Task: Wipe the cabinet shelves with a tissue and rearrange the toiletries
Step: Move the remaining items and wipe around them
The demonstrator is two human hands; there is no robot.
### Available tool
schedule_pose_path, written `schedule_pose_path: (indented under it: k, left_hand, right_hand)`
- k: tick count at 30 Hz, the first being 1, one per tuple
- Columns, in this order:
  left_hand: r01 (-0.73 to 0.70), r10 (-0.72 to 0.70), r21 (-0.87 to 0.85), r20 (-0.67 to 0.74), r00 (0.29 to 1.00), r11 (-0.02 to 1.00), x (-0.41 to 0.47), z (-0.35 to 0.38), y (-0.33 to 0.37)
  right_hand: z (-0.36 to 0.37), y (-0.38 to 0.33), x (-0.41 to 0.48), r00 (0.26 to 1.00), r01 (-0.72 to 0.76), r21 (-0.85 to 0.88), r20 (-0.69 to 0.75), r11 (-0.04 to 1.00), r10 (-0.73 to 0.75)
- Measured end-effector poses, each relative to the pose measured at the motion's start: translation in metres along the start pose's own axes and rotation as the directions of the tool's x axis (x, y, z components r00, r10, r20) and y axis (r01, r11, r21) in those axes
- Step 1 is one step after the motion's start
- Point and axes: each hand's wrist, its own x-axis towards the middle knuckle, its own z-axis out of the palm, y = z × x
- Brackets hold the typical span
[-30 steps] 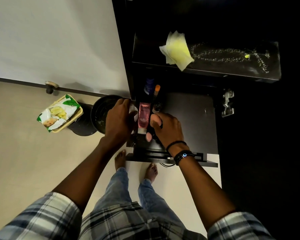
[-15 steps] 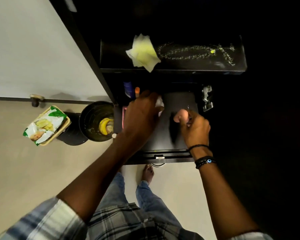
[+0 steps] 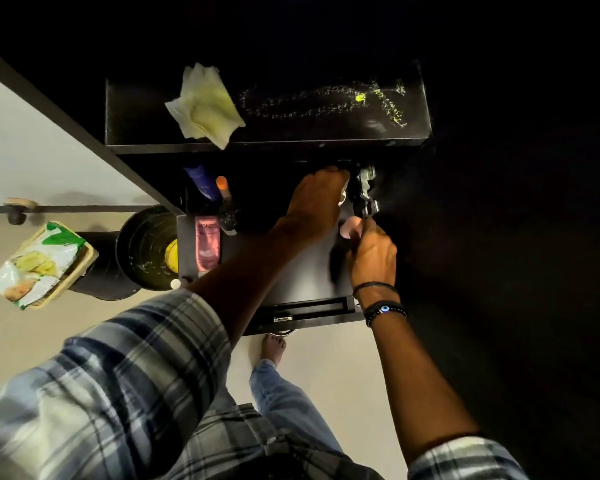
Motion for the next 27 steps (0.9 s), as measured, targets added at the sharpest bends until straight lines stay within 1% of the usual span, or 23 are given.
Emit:
schedule_pose_path:
  k: [3,6,9,14,17,22,27]
  left_hand:
    - [0.012,-0.012,-0.007,0.018,1.0,1.0,0.004,0.004,0.003]
    - [0.021,-0.021,-0.035,0.006,1.0,0.999,0.008,0.007,0.006]
    - [0.007,-0.007,-0.034,0.0,1.0,0.999,0.01,0.009,0.009]
    - [-0.015,0.015,-0.065,0.004,1.0,0.998,0.01,0.009,0.013]
    - [-0.008,0.008,-0.06,0.001,1.0,0.998,0.008,0.008,0.012]
    - [-0.007,0.007,-0.057,0.008,1.0,0.998,0.003,0.005,0.009]
    - [-0.022,0.022,-0.066,0.0,1.0,0.998,-0.008,-0.001,-0.002]
  right_hand:
    - [0.0,-0.001,0.002,1.0,0.001,-0.012,0.003,1.0,-0.001]
    - [0.0,-0.002,0.004,0.999,0.031,-0.018,-0.01,0.999,-0.031]
    - [0.001,-0.001,0.005,0.998,0.047,-0.016,-0.039,0.999,-0.048]
    - [0.006,0.001,0.007,0.995,0.07,-0.07,-0.064,0.995,-0.075]
    - [0.005,0.002,0.004,0.995,0.035,-0.011,-0.092,0.999,-0.036]
    - [0.007,0.004,0.002,0.994,-0.03,-0.014,-0.104,0.999,0.028]
    - [-0.003,0.003,-0.012,0.974,-0.004,0.1,-0.226,0.995,0.026]
